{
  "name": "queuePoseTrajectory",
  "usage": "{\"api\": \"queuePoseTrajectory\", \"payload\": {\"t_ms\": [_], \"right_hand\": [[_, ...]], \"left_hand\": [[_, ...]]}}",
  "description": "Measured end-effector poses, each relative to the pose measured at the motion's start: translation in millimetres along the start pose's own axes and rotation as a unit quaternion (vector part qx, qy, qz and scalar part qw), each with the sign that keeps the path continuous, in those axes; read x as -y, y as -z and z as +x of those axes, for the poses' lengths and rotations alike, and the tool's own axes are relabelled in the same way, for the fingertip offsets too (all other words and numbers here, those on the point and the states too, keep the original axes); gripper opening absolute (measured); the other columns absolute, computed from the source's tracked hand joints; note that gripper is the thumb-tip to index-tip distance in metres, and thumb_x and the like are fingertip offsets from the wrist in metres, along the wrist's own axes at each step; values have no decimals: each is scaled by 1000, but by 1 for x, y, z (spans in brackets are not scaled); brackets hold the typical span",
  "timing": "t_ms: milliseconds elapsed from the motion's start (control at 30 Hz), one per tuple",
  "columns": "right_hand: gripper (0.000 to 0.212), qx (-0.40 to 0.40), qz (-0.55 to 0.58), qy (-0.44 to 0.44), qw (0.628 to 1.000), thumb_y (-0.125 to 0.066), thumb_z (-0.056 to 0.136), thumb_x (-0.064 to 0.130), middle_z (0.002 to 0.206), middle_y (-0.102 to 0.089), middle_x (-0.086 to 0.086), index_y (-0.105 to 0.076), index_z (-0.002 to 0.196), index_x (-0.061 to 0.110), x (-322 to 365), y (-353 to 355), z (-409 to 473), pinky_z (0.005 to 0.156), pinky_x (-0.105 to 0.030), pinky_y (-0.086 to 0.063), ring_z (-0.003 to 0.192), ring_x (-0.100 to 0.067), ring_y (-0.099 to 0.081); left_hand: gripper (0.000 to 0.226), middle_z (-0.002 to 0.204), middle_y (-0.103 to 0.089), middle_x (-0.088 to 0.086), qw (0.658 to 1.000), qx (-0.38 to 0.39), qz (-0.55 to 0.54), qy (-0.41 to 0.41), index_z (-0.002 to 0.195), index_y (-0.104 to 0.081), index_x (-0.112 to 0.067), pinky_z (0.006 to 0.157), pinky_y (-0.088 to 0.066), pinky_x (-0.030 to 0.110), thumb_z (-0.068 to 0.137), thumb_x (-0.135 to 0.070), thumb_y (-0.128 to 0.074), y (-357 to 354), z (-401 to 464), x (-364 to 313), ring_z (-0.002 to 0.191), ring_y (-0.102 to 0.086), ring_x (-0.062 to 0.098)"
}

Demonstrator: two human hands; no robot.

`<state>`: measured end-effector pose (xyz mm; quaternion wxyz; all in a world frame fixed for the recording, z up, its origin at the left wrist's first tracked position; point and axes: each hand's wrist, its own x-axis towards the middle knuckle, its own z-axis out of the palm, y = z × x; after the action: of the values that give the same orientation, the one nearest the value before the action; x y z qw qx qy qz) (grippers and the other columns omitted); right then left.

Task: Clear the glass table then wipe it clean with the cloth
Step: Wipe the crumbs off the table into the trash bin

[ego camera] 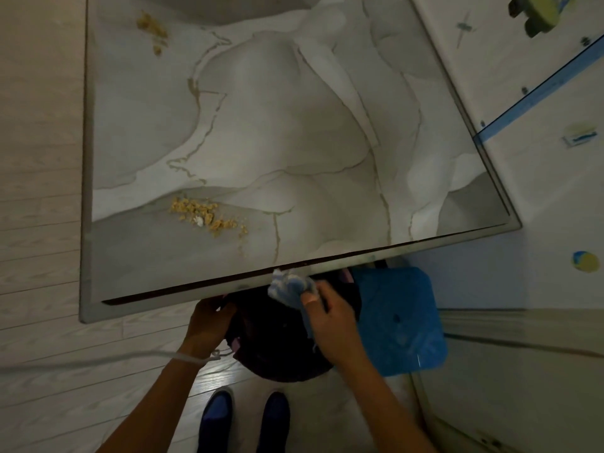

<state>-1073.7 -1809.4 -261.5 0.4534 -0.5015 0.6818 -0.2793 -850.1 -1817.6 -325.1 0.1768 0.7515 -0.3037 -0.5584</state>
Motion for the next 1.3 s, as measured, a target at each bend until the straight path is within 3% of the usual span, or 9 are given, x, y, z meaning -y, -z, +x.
{"api": "queuePoseTrajectory", "payload": {"t_ms": [100,200,267,400,633,800,933,1133,1300], "right_hand": [[22,18,44,-99,994,-54,96,25,69,-57,9,-55,74,23,-28,-30,-24,63,-22,-43,65,-2,-52],[21,-15,76,-125,989,-53,98,21,73,-58,-2,-55,80,11,-31,-35,-28,63,-21,-44,64,-1,-52],[19,-44,81,-102,990,-52,98,20,73,-58,-2,-54,81,12,-18,-24,-27,63,-18,-44,64,0,-52],[12,-122,34,-14,992,-56,95,28,76,-61,10,-56,85,35,19,23,-19,60,-15,-45,70,-1,-58],[11,-288,-82,70,952,-53,97,28,72,-54,15,-51,93,18,66,137,65,53,-5,-38,62,13,-52],[16,-211,-122,31,969,-45,101,30,78,-55,5,-47,94,15,33,163,143,62,-26,-38,72,-12,-55],[31,-179,-114,22,977,-46,99,31,107,-59,4,-53,126,17,12,134,158,83,-23,-40,100,-13,-55],[27,-133,-123,119,976,-50,88,36,85,-61,-3,-62,96,13,10,89,125,72,-35,-43,80,-17,-54],[19,-73,-100,178,976,-54,87,29,82,-58,-1,-63,92,13,7,50,80,73,-42,-48,78,-19,-54]], "left_hand": [[61,119,-69,7,1000,1,4,-6,123,-65,-18,96,-52,46,68,-42,-55,-3,0,-2,107,-64,26],[64,119,-68,8,1000,-3,-2,0,125,-63,-16,93,-51,42,67,-41,-54,-5,-1,-3,107,-64,27],[62,120,-67,9,1000,0,9,1,127,-61,-16,89,-51,39,71,-39,-55,-7,-2,-3,106,-64,27],[44,116,-66,10,1000,0,9,-8,125,-61,-12,83,-45,35,84,-27,-60,-14,-7,-7,102,-62,29],[56,112,-68,4,1000,13,-3,-1,122,-64,-19,88,-50,38,70,-40,-55,-18,-2,-11,102,-64,23],[59,112,-70,5,1000,9,-6,-12,119,-67,-18,91,-54,42,67,-45,-55,-21,6,-2,100,-66,22],[54,108,-71,5,1000,0,-10,-29,116,-69,-15,80,-50,33,70,-40,-55,-23,4,-3,98,-66,21],[26,105,-69,5,999,-13,-11,-30,115,-67,-12,68,-46,23,91,-12,-58,-20,7,0,90,-64,14],[25,105,-72,6,1000,-14,-12,-18,113,-69,-14,78,-54,36,90,-17,-60,-18,12,5,95,-68,23]]}}
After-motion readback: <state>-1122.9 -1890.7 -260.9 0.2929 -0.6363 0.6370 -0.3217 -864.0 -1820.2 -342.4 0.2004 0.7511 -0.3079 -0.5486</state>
